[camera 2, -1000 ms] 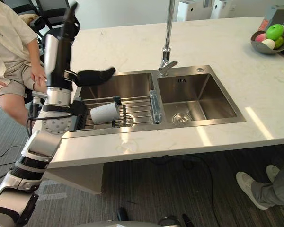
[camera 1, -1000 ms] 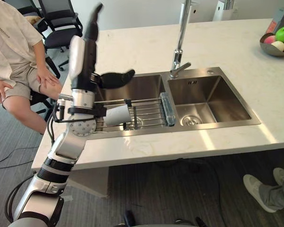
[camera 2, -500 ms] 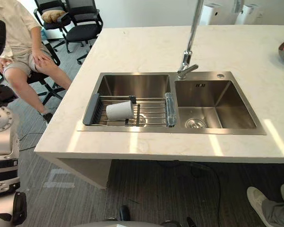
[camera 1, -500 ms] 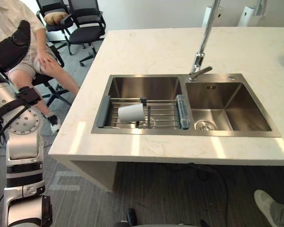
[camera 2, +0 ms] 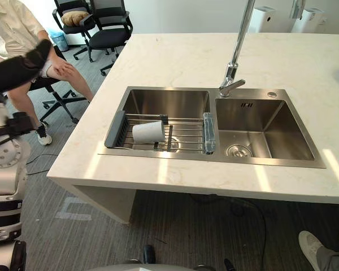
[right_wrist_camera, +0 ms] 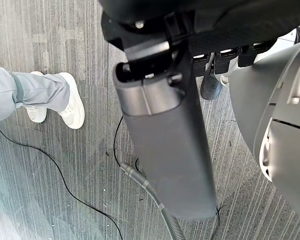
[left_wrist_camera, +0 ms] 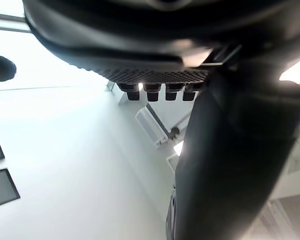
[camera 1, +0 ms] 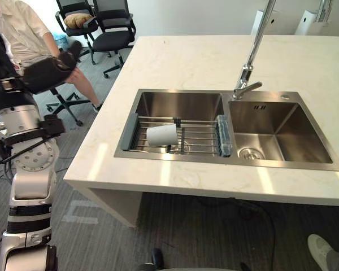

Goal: Walk over to the sink, pick up the cup, carry it to the dishwasher, place the cup inside the dishwasher, then close the dishwasher door

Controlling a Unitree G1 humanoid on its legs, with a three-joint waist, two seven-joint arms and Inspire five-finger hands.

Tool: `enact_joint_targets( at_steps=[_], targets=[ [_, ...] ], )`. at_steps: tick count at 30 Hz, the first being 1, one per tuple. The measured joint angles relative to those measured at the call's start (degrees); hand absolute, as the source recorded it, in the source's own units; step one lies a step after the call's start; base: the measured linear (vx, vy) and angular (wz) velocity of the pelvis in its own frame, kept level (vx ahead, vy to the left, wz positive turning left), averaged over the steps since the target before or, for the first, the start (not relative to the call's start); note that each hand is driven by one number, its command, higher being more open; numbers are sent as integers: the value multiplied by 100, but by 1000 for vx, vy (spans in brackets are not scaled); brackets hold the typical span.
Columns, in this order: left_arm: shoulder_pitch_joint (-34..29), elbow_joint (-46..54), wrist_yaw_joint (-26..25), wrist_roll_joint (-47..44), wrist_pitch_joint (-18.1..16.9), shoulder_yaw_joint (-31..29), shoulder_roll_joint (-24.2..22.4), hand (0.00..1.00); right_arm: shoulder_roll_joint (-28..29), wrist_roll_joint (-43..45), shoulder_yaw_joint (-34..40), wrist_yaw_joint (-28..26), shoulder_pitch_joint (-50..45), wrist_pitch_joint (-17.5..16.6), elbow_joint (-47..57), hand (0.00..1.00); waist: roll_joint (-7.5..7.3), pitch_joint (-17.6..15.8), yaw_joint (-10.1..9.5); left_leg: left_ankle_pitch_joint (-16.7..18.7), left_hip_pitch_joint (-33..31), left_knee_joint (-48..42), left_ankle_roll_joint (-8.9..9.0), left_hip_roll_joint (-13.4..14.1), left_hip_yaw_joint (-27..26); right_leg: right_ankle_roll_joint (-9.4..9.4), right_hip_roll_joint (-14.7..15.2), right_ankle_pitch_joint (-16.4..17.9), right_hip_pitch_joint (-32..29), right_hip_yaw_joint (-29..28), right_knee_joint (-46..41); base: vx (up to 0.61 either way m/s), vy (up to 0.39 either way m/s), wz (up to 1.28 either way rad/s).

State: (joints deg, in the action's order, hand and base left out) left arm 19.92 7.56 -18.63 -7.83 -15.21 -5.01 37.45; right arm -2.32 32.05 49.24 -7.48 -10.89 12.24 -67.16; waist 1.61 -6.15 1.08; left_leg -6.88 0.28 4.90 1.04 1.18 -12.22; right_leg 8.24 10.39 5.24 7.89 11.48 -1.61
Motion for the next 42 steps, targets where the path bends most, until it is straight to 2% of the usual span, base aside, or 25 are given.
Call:
enact_joint_targets(
  at_steps=[2,7,12,21,26,32,42],
  targets=[
    [0,177,405,35,244,488,7,100,-1,42,-4,-7,9,12,2,100,0,0,61,8,1,0,-3,3,-33,1,1,-1,-17,-35,-2,4,7,-8],
    [18,190,1166,580,832,1154,72,100,-24,100,-17,-8,16,67,12,100,6,3,165,15,14,-3,-11,19,-144,5,-2,-5,-68,-150,-12,16,6,-12],
    [124,162,2016,1583,1297,1971,263,100,-76,221,-255,-5,27,165,43,100,10,1,241,22,14,-8,-21,16,-167,6,3,-5,-75,-166,0,12,1,-2],
    [437,76,2274,1714,1819,2128,388,100,-184,281,-523,28,17,209,68,100,82,-13,355,65,29,-10,20,17,-183,6,8,-4,-75,-181,-2,0,0,0],
    [573,-194,2672,1901,2070,2359,417,100,-234,280,-706,77,19,213,82,100,161,-22,443,65,29,-10,21,17,-186,6,8,-4,-75,-183,0,0,0,0],
    [631,-579,3256,2230,2180,2692,413,100,-255,280,-924,109,15,221,139,100,186,-30,536,85,29,-16,9,25,-236,6,8,-4,-103,-228,0,3,2,-4],
    [863,-828,3270,2509,2544,2782,406,100,-258,290,-1134,126,3,248,257,100,235,-59,613,128,28,-46,29,36,-260,6,7,-4,-107,-250,-5,1,0,0]
  ],
)
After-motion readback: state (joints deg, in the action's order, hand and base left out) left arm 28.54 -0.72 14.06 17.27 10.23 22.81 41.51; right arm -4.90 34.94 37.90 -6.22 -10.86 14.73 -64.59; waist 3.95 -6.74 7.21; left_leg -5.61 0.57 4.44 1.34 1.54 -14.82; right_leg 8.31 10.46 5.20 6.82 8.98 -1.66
